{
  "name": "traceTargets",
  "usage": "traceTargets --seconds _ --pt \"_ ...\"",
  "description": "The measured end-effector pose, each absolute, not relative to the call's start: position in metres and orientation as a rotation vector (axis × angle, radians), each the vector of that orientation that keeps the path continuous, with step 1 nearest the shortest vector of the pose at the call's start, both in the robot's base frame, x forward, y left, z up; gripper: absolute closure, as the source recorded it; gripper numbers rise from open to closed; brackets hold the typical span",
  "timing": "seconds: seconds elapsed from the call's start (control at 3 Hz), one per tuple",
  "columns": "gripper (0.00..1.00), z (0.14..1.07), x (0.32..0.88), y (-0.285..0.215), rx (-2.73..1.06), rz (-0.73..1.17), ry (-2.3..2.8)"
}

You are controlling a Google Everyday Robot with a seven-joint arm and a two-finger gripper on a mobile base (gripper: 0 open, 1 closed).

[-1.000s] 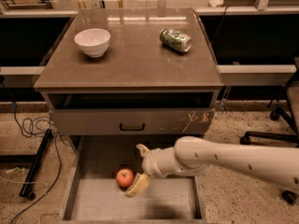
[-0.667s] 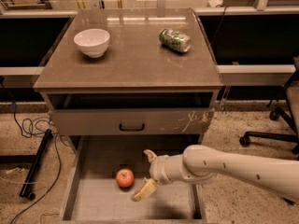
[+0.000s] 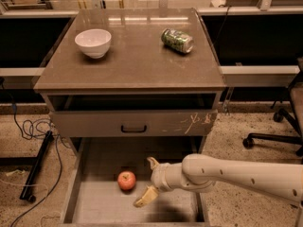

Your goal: Pick apple from middle drawer and place on counter

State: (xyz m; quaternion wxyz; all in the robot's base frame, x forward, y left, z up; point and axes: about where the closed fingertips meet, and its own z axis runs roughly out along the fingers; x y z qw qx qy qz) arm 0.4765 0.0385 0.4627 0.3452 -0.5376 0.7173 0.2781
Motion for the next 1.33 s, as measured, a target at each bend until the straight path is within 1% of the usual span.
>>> traceTargets --seconds 0.67,1.33 --pt "0.0 0.414 0.494 0.039 -1.305 0.659 1.9" --pt "0.0 0.399 0.515 0.069 -1.222 0.691 1.885"
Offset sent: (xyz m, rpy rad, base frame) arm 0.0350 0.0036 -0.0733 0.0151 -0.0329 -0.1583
